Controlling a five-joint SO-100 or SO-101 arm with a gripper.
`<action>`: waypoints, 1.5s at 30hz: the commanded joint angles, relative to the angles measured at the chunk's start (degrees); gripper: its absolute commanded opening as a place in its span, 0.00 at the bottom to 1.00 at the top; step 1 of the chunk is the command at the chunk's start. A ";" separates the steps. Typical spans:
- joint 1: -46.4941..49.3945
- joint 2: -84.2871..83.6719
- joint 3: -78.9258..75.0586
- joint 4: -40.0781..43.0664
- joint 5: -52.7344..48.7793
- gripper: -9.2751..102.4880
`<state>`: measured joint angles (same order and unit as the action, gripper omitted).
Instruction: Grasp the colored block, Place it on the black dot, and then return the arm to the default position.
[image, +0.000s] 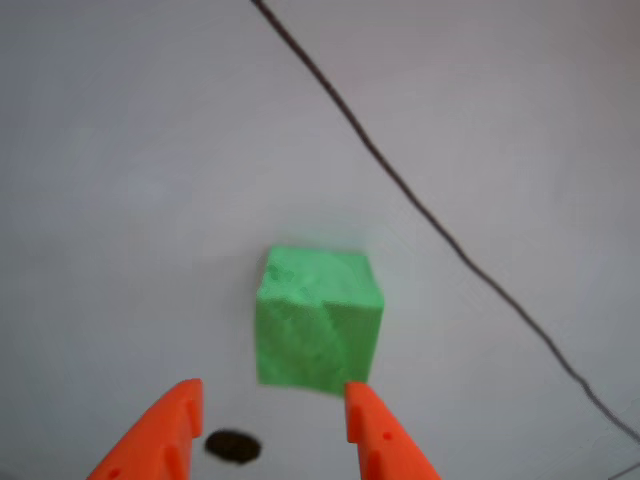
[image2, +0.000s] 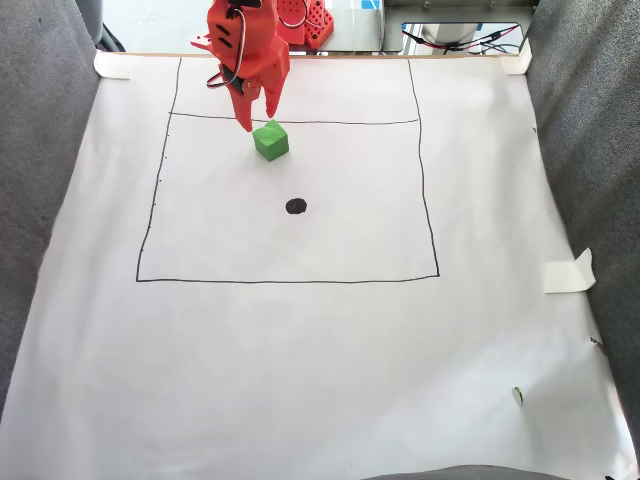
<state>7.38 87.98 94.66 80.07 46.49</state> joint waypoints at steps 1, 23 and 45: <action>0.79 0.35 2.02 -0.35 -2.37 0.28; -3.87 -1.41 3.16 0.97 -2.90 0.40; -4.66 -4.31 3.43 -4.31 1.23 0.38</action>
<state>3.08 83.32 98.17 76.03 47.37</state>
